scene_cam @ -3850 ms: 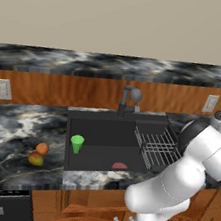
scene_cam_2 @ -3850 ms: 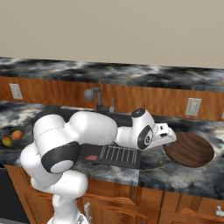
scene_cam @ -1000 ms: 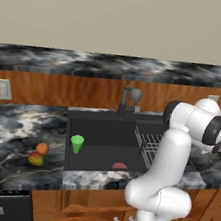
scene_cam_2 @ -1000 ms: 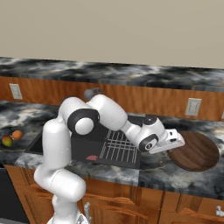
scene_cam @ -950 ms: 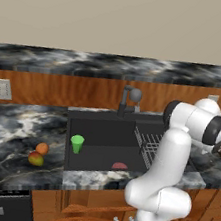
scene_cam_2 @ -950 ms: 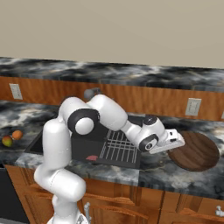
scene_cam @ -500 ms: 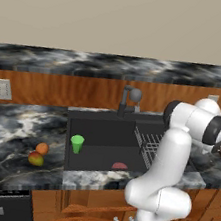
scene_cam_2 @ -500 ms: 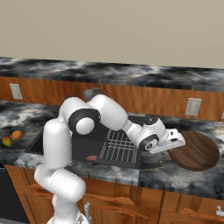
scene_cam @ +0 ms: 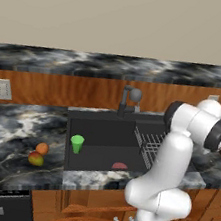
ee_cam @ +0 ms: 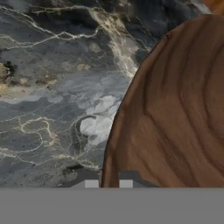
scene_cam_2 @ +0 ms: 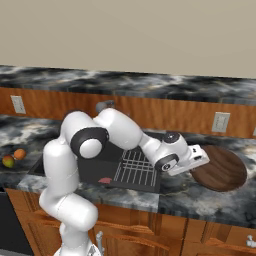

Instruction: Remove the mango and tangerine from the sink. Then move the bowl and cup from the counter to the sink for washing.

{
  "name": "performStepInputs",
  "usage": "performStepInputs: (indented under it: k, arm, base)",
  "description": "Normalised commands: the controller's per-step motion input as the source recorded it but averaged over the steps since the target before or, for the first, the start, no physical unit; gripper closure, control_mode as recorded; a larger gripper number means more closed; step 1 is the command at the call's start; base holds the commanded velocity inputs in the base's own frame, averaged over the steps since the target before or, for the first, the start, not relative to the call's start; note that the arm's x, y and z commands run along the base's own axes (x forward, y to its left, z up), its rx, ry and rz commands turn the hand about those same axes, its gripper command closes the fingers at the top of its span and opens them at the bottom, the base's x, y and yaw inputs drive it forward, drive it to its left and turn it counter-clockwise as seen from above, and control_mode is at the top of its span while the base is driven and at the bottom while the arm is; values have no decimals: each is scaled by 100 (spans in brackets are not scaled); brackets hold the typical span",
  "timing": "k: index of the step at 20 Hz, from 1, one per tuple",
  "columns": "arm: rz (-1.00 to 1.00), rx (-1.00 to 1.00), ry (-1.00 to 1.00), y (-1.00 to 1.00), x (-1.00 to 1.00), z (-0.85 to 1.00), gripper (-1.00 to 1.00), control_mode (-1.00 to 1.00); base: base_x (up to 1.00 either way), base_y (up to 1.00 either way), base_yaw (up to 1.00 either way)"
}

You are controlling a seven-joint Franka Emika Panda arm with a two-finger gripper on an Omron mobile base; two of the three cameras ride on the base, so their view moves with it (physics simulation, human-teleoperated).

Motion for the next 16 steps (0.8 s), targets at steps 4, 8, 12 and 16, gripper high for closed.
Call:
performStepInputs:
  k: [4,8,12,16]
  arm:
    - [19,0,-4,14,-19,18,100,-100]
    - [19,0,-7,15,-22,17,100,-100]
    - [18,0,-10,12,-22,20,100,-100]
    - [18,0,-11,9,-25,22,100,-100]
  base:
    - [0,0,0]
    - [0,0,0]
    - [0,0,0]
    - [0,0,0]
